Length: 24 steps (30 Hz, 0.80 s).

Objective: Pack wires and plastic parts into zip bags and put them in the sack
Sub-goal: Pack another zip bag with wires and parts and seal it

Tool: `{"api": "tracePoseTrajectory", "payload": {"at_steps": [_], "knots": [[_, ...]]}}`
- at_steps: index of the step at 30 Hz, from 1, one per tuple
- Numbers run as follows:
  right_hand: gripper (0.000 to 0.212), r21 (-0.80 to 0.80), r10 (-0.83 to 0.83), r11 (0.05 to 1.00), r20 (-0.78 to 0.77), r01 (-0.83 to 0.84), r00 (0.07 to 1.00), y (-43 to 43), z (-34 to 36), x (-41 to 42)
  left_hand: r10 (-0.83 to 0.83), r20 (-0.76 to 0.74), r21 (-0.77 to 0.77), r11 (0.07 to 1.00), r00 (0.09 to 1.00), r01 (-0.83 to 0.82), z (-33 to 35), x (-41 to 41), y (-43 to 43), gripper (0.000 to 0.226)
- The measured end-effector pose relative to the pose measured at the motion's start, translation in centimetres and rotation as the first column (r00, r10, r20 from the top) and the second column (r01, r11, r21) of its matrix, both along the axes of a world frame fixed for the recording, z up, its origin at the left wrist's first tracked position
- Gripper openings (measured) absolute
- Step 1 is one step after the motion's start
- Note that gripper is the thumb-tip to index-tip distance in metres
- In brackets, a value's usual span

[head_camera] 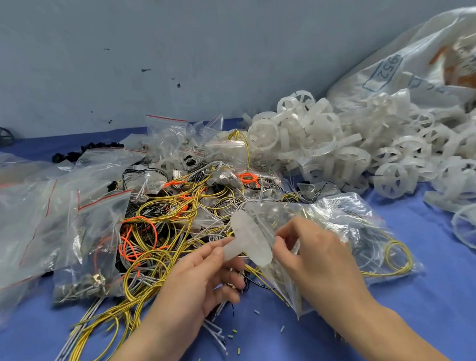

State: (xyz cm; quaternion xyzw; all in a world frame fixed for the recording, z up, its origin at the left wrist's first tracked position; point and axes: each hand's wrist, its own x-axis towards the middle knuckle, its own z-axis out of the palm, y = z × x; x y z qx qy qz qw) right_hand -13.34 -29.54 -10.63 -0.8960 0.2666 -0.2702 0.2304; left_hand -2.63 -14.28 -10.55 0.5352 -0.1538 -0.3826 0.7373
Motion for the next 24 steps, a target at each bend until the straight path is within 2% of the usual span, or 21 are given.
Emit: {"api": "tracePoseTrajectory", "payload": {"at_steps": [3, 6, 14, 16, 20, 22, 24], "knots": [[0.010, -0.019, 0.034, 0.999, 0.111, -0.032, 0.993, 0.3, 0.4, -0.4, -0.043, 0.206, 0.106, 0.994, 0.978, 0.021, -0.2, 0.0, 0.2, 0.025], [0.009, -0.075, 0.051, 0.996, 0.166, -0.039, 0.985, 0.5, 0.7, -0.9, -0.127, 0.472, 0.221, 0.975, 0.873, 0.022, -0.2, -0.4, 0.3, 0.028], [0.010, -0.133, 0.053, 0.991, 0.251, -0.020, 0.967, 0.0, 1.4, -2.3, -0.237, 0.701, 0.361, 0.931, 0.673, -0.047, 2.1, 0.1, -1.6, 0.025], [0.010, -0.196, 0.054, 0.981, 0.262, -0.002, 0.964, 0.5, 1.5, -2.5, -0.288, 0.692, 0.390, 0.921, 0.663, -0.008, 2.5, -0.3, -2.5, 0.023], [0.015, -0.282, 0.070, 0.959, 0.292, 0.016, 0.954, 1.2, 1.9, -2.6, -0.307, 0.466, 0.391, 0.913, 0.830, 0.118, 3.2, -0.7, -4.5, 0.025], [0.014, -0.293, 0.078, 0.956, 0.299, 0.014, 0.951, 1.4, 2.1, -2.5, -0.256, 0.351, 0.351, 0.928, 0.901, 0.127, 3.7, -0.8, -5.2, 0.027], [0.013, -0.293, 0.089, 0.956, 0.293, 0.001, 0.952, 1.6, 2.2, -2.4, -0.237, 0.246, 0.276, 0.947, 0.940, 0.167, 4.2, -1.0, -6.0, 0.018]]}}
